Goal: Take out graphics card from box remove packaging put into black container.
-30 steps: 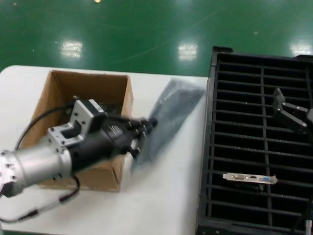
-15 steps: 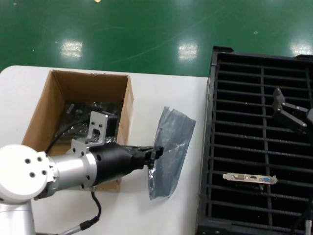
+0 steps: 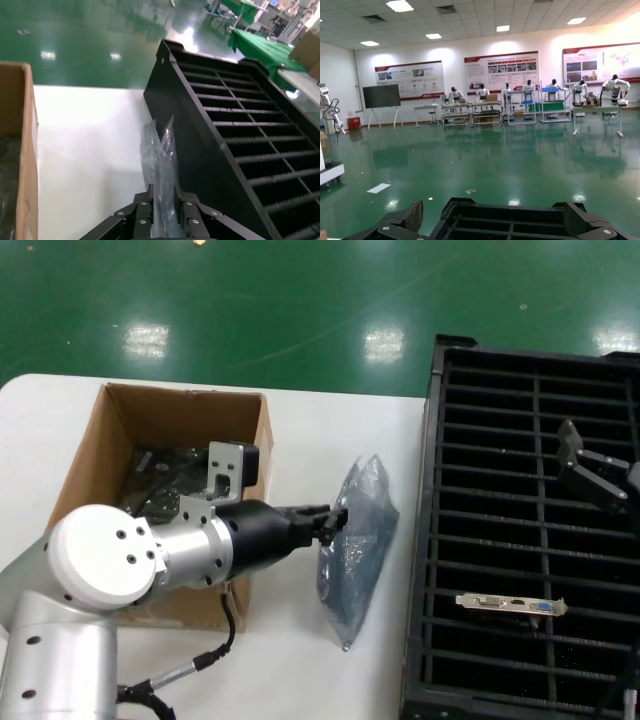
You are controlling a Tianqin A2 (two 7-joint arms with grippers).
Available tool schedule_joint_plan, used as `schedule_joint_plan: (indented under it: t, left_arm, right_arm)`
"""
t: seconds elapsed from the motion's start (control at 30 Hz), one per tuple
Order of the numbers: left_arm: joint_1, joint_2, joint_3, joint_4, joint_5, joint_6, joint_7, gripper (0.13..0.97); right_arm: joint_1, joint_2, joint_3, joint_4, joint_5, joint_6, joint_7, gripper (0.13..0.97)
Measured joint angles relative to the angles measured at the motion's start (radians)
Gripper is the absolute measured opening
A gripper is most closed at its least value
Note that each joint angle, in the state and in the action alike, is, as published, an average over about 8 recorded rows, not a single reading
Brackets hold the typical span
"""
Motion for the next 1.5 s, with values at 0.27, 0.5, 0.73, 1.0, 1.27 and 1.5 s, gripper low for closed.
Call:
schedule_joint_plan:
  t: [0.27, 0.5, 0.73, 1.0, 1.27, 1.5]
  left_arm:
    - [-0.031, -0.048, 0.032, -0.01, -0.075, -0.035, 0.011, 0.287]
    - [-0.006, -0.17, 0.04, -0.225, -0.172, -0.058, 0.134, 0.416]
    - [0.087, -0.322, 0.003, -0.423, -0.196, -0.226, 0.386, 0.568]
    - [0.173, -0.394, 0.006, -0.477, -0.232, -0.386, 0.556, 0.676]
    - [0.214, -0.38, 0.023, -0.456, -0.316, -0.444, 0.583, 0.839]
    - [0.261, -0.37, 0.041, -0.438, -0.403, -0.514, 0.624, 0.912]
  right_arm:
    - [0.0, 0.0, 0.0, 0.0, 0.0, 0.0, 0.0, 0.966]
    - [0.0, 0.0, 0.0, 0.0, 0.0, 0.0, 0.0, 0.966]
    - [0.0, 0.0, 0.0, 0.0, 0.0, 0.0, 0.0, 0.966]
    - [-0.007, -0.008, 0.007, -0.003, -0.011, -0.005, -0.001, 0.966]
    - [-0.027, -0.029, 0.026, -0.01, -0.043, -0.019, -0.003, 0.966]
    - [-0.048, -0.05, 0.045, -0.018, -0.076, -0.034, -0.006, 0.966]
